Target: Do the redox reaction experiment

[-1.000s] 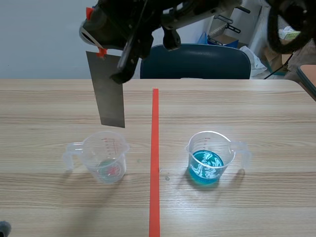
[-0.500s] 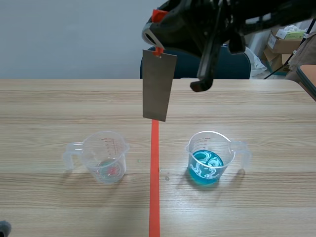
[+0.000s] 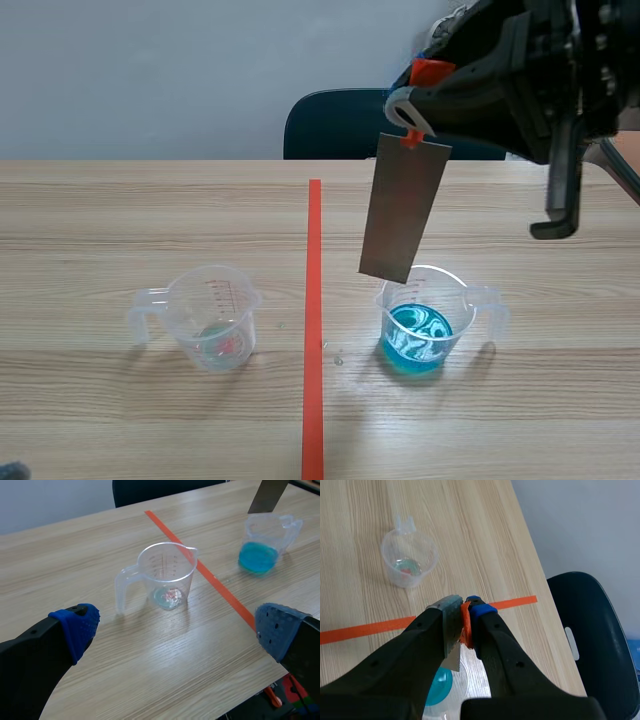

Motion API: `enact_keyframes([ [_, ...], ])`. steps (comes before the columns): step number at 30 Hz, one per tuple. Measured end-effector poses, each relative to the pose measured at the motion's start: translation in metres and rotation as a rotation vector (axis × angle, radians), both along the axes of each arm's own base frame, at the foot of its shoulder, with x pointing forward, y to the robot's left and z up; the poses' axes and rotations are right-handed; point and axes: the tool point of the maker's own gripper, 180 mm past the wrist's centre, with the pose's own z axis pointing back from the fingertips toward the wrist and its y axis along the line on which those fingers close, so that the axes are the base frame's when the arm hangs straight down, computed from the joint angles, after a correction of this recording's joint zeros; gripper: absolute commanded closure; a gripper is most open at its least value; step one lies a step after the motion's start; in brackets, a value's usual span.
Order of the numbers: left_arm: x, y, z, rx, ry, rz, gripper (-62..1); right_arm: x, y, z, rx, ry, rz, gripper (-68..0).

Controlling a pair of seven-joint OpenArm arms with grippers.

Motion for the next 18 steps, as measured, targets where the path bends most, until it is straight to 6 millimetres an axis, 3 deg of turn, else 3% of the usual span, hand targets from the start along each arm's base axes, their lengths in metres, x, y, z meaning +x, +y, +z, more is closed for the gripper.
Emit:
enact_keyframes([
  [9, 0.0, 0.0, 0.0, 0.001, 0.002, 0.001, -62.3, -0.01, -0.02, -0.018, -0.079, 0.047, 0.005, -0.6],
  [18, 0.0, 0.001, 0.0, 0.007, -0.001, 0.005, -62.3, -0.007, -0.027, -0.017, -0.113, 0.034, -0.005, -0.6],
])
